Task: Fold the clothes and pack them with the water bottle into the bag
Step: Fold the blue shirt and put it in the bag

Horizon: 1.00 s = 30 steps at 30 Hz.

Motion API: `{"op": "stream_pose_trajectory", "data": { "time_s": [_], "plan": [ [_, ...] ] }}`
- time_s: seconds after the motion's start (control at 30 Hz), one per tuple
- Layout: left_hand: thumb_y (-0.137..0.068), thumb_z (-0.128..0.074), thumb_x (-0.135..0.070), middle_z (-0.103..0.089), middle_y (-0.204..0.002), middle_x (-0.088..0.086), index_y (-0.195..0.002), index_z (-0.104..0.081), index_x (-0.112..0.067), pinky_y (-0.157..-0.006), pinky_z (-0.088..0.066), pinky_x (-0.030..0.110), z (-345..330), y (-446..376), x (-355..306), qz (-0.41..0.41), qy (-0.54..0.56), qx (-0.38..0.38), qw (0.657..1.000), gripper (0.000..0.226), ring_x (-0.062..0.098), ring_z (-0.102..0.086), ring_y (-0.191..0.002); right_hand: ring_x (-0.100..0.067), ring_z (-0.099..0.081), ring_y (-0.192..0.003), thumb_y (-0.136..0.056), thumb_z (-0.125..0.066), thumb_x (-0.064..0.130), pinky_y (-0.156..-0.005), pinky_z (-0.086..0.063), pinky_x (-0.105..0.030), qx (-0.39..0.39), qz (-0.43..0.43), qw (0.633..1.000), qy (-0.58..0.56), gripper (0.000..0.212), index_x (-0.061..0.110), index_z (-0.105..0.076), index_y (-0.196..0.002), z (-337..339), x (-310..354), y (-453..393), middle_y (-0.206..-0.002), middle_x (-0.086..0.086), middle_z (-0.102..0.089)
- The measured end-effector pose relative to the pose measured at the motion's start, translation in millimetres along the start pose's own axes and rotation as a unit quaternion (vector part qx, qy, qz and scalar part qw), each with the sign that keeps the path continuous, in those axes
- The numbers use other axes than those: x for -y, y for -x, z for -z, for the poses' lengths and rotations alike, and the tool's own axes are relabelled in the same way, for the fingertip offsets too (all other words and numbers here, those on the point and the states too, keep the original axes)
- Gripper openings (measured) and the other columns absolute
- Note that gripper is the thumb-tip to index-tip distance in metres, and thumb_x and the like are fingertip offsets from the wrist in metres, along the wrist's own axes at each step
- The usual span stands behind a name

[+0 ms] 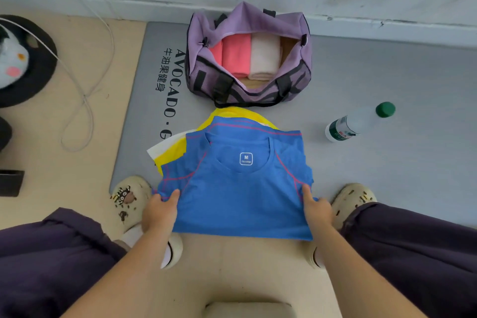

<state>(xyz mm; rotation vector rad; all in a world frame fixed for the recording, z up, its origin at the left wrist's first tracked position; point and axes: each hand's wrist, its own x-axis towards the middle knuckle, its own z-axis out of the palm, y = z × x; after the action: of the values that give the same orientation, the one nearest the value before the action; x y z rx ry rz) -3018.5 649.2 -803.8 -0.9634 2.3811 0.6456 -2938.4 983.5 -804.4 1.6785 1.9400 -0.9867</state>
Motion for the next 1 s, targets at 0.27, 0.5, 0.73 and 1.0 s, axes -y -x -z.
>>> {"op": "stream_pose_trajectory", "data": {
  "time_s": [0.27,0.5,0.73,1.0],
  "plan": [
    [-0.088,-0.066,-0.025,-0.059,-0.124,0.002,-0.122,-0.059,-0.015,-0.089,-0.042,0.033,17,-21,-95,-0.19,0.09,0.045,0.977,0.036,0.025,-0.056,-0.117,-0.027,-0.058,-0.097,-0.09,-0.061,0.031,-0.081,-0.044,-0.035,-0.05,0.25,0.967,0.018,0.028,0.006,-0.059,-0.103,15,71,-7,-0.105,-0.009,-0.061],
    [-0.085,-0.073,-0.024,-0.062,-0.11,-0.007,-0.112,-0.067,-0.027,-0.08,-0.04,0.021,28,-44,-156,-0.302,-0.022,0.217,0.928,0.028,0.01,-0.056,-0.104,-0.013,-0.057,-0.096,-0.088,-0.063,0.012,-0.084,-0.041,-0.017,0.152,0.372,0.912,0.087,0.023,0.012,-0.065,-0.112,6,146,-21,-0.103,0.002,-0.064],
    [-0.079,-0.08,-0.032,-0.071,-0.086,0.003,-0.083,-0.074,-0.019,-0.076,-0.043,0.03,36,-70,-147,-0.272,-0.035,0.308,0.911,0.015,0.013,-0.06,-0.079,-0.017,-0.048,-0.073,-0.089,-0.067,0.024,-0.067,-0.037,-0.026,0.19,0.355,0.893,0.2,0.012,0.016,-0.06,-0.083,7,162,-31,-0.07,0.005,-0.048],
    [-0.082,-0.078,-0.022,-0.073,-0.085,0.005,-0.087,-0.072,-0.007,-0.072,-0.049,0.025,50,-76,-161,-0.254,0.119,0.283,0.917,0.017,0.012,-0.064,-0.075,-0.016,-0.06,-0.081,-0.091,-0.067,0.017,-0.078,-0.049,-0.03,0.312,0.329,0.892,-0.013,0.01,0.018,-0.066,-0.081,45,185,-35,-0.086,-0.005,-0.068]
  ]
}}
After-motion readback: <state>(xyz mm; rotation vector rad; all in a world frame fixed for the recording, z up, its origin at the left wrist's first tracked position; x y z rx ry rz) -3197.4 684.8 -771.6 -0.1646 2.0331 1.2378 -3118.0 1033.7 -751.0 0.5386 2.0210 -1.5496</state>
